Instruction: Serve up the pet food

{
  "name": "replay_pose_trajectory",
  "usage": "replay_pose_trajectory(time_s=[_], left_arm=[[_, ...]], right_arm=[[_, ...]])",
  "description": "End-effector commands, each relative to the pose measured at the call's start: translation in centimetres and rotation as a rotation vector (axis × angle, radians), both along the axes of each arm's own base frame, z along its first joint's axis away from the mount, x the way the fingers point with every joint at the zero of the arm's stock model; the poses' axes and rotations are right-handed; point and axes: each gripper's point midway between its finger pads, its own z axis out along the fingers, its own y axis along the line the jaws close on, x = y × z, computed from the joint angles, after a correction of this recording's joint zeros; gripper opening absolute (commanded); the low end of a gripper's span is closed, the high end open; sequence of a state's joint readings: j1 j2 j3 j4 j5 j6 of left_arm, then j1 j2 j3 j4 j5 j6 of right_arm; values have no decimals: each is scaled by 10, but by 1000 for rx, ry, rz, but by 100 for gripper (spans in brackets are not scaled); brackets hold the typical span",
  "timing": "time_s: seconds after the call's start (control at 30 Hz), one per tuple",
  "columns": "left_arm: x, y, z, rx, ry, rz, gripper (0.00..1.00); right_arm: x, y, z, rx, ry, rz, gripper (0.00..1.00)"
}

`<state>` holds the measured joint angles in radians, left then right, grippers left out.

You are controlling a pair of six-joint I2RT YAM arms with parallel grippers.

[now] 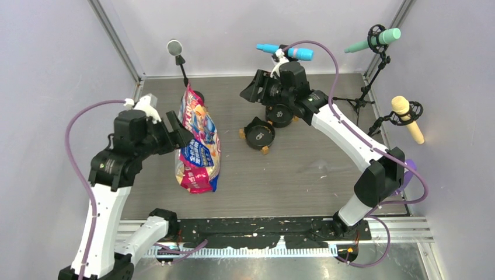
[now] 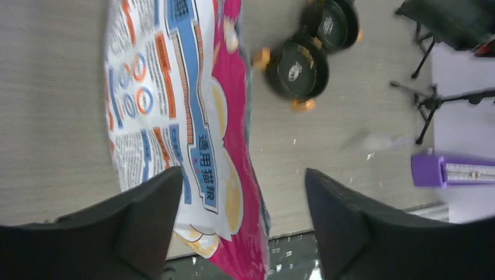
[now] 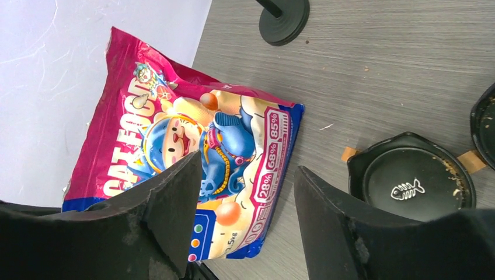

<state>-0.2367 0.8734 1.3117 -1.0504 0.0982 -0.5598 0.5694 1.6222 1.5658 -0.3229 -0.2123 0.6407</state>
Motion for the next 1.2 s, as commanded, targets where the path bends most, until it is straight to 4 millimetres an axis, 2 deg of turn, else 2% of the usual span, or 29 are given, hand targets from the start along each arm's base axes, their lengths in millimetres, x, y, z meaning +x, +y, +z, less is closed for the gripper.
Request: replay_pose_trajectory(time_s=[0.0,0.07,0.1,0.13,0.17,0.2,0.23,0.27,0.3,0.4,0.5,0.57,0.67,0.77,0.83,0.93,1.17], left_arm=[[10,24,69,84,-287,69,86],[12,32,76,117,-309,94,88],[14,33,78,123,-312,98,88],[16,33,79,126,-309,99,88],[19,32,78,125,-299,97,86],[21,30,78,120,-288,91,83],[24,27,76,109,-273,85,79],[27,26,73,97,-257,85,74],[30,24,71,79,-243,84,67],[39,15,66,5,-208,54,51],[48,15,58,-50,-171,40,46],[52,15,51,-84,-146,27,46],[55,19,40,-142,-121,33,46],[56,14,37,-220,-128,5,46],[56,12,37,-244,-135,-2,43],[56,12,36,-261,-128,-9,38],[50,23,45,-260,-147,39,36]], right_arm=[[-6,12,20,27,-45,2,70],[-10,20,29,36,-59,18,75],[-11,25,30,45,-48,24,73],[-15,32,38,63,-50,43,68],[-18,41,34,84,-15,71,65],[-21,50,43,109,-16,99,60],[-25,61,38,126,22,138,58],[-30,71,43,144,27,167,54],[-34,80,39,156,58,198,53],[-52,108,46,198,71,278,50],[-70,128,58,245,75,345,49],[-77,137,63,256,72,368,51],[-85,149,70,245,19,386,64],[-94,159,69,204,4,383,67],[-96,167,69,202,5,389,66],[-98,177,66,207,17,399,59],[-101,184,56,192,35,392,54]])
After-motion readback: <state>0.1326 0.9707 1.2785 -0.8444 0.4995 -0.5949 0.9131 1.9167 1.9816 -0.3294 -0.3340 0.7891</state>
